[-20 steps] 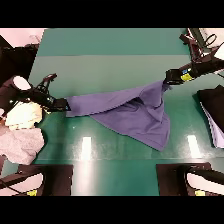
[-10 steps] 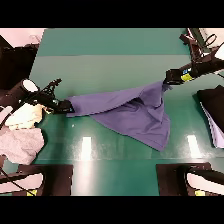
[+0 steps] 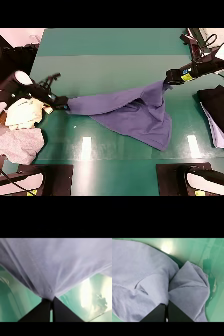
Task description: Fold the shirts.
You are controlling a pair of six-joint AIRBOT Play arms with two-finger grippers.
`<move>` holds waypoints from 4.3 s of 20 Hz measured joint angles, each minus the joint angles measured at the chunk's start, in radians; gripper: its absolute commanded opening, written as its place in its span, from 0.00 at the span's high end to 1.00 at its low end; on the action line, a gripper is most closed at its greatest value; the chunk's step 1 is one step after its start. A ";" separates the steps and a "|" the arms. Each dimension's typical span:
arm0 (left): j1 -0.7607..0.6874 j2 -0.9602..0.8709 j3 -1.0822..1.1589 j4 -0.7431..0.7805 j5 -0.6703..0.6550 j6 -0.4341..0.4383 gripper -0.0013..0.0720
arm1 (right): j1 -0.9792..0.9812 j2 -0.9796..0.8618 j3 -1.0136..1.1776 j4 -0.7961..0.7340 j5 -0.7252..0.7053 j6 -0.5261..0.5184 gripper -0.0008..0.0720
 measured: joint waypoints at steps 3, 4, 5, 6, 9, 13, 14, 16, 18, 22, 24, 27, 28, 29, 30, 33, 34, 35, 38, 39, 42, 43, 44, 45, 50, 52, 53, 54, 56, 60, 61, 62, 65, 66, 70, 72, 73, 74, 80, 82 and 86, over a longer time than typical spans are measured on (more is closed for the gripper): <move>0.000 0.059 0.149 0.000 -0.047 0.002 0.95 | 0.000 0.029 0.000 -0.001 -0.017 0.000 0.97; 0.000 0.076 0.196 0.001 -0.059 0.002 0.95 | 0.000 0.042 0.000 -0.001 -0.029 0.000 0.97; 0.000 0.093 0.244 0.000 -0.067 0.001 0.95 | 0.000 0.056 0.000 -0.001 -0.040 0.000 0.97; 0.000 0.106 0.287 0.000 -0.074 0.001 0.95 | 0.000 0.071 0.000 -0.001 -0.054 0.000 0.97; 0.000 0.127 0.383 -0.002 -0.097 -0.003 0.95 | 0.000 0.117 0.001 -0.001 -0.087 0.000 0.97; 0.000 0.135 0.459 -0.024 -0.114 -0.022 0.95 | 0.000 0.190 0.022 0.000 -0.118 0.000 0.97; 0.000 0.137 0.481 -0.037 -0.118 -0.024 0.95 | 0.000 0.209 0.047 0.000 -0.118 0.000 0.97; 0.000 0.138 0.546 -0.078 -0.138 -0.027 0.95 | 0.000 0.240 0.126 0.000 -0.110 0.000 0.97; 0.000 0.141 0.633 -0.130 -0.163 -0.031 0.95 | 0.000 0.263 0.235 0.000 -0.093 0.000 0.97; 0.000 0.189 0.820 -0.213 -0.182 -0.045 0.95 | 0.000 0.279 0.483 -0.013 -0.061 0.000 0.97; 0.000 0.240 0.882 -0.241 -0.177 -0.050 0.95 | 0.000 0.280 0.587 -0.038 -0.048 0.000 0.97; 0.000 0.318 0.925 -0.285 -0.148 -0.054 0.95 | 0.000 0.291 0.663 -0.090 -0.053 0.002 0.97; -0.001 0.335 0.932 -0.299 -0.140 -0.057 0.95 | 0.000 0.298 0.663 -0.106 -0.067 0.004 0.97; -0.002 0.344 0.933 -0.304 -0.136 -0.059 0.95 | 0.000 0.304 0.652 -0.119 -0.082 0.006 0.97; -0.002 0.351 0.921 -0.304 -0.133 -0.061 0.95 | 0.000 0.308 0.633 -0.129 -0.097 0.007 0.97; -0.001 0.348 0.787 -0.246 -0.121 -0.065 0.95 | 0.000 0.261 0.590 -0.144 -0.089 0.011 0.97; -0.001 0.341 0.717 -0.225 -0.116 -0.065 0.95 | 0.000 0.225 0.588 -0.149 -0.065 0.011 0.97; -0.001 0.332 0.637 -0.210 -0.111 -0.065 0.95 | 0.000 0.179 0.589 -0.151 -0.038 0.013 0.97; -0.001 0.286 0.347 -0.177 -0.031 -0.063 0.95 | 0.000 0.024 0.575 -0.152 0.013 0.014 0.97; -0.001 0.263 0.252 -0.170 0.014 -0.058 0.95 | 0.000 -0.030 0.558 -0.153 0.019 0.015 0.97; -0.001 0.175 0.053 -0.157 0.151 -0.031 0.95 | 0.000 -0.166 0.491 -0.151 -0.015 0.031 0.97; -0.001 0.138 0.015 -0.155 0.190 -0.022 0.95 | 0.000 -0.208 0.470 -0.151 -0.036 0.041 0.97; -0.001 0.103 -0.007 -0.152 0.224 -0.016 0.95 | 0.000 -0.243 0.454 -0.150 -0.059 0.050 0.97; -0.001 0.071 -0.020 -0.152 0.253 -0.010 0.95 | 0.002 -0.278 0.442 -0.150 -0.080 0.056 0.97; -0.001 -0.038 0.017 -0.153 0.383 0.000 0.24 | 0.009 -0.372 0.425 -0.148 -0.183 0.072 0.29; 0.001 -0.053 0.072 -0.121 0.391 0.003 0.24 | -0.005 -0.382 0.453 -0.146 -0.187 0.075 0.41; 0.007 -0.057 0.107 -0.093 0.375 0.004 0.24 | -0.015 -0.385 0.473 -0.147 -0.170 0.077 0.43; 0.018 -0.060 0.136 -0.070 0.349 0.007 0.24 | -0.029 -0.388 0.494 -0.144 -0.134 0.077 0.43; 0.055 -0.066 0.176 -0.038 0.274 0.024 0.24 | -0.065 -0.391 0.528 -0.096 -0.027 0.047 0.43; 0.158 -0.103 0.198 -0.011 0.106 0.058 0.24 | -0.143 -0.380 0.503 0.067 0.184 -0.014 0.43; 0.178 -0.117 0.188 -0.009 0.079 0.066 0.24 | -0.157 -0.370 0.476 0.095 0.211 -0.021 0.43; 0.189 -0.129 0.174 -0.005 0.057 0.075 0.24 | -0.167 -0.356 0.441 0.120 0.230 -0.028 0.43; 0.210 -0.168 0.115 -0.006 0.023 0.099 0.24 | -0.185 -0.307 0.327 0.159 0.243 -0.048 0.43; 0.214 -0.180 0.100 -0.006 0.019 0.106 0.24 | -0.188 -0.287 0.286 0.167 0.237 -0.052 0.44; 0.220 -0.213 0.068 -0.006 0.007 0.132 0.24 | -0.194 -0.208 0.142 0.184 0.171 -0.063 0.43; 0.221 -0.224 0.062 -0.008 0.006 0.139 0.24 | -0.194 -0.168 0.084 0.189 0.139 -0.068 0.43; 0.222 -0.229 0.060 -0.008 0.004 0.141 0.24 | -0.194 -0.151 0.059 0.189 0.124 -0.069 0.43; 0.222 -0.234 0.058 -0.010 0.003 0.143 0.24 | -0.194 -0.134 0.036 0.189 0.109 -0.071 0.43; 0.204 -0.243 0.036 -0.031 -0.002 0.154 0.24 | -0.194 -0.061 -0.047 0.192 0.054 -0.074 0.43; 0.179 -0.244 0.033 -0.028 0.014 0.155 0.50 | -0.194 -0.041 -0.068 0.193 0.042 -0.075 0.43; 0.137 -0.248 0.029 -0.012 0.045 0.158 0.95 | -0.209 0.002 -0.120 0.190 0.034 -0.075 0.43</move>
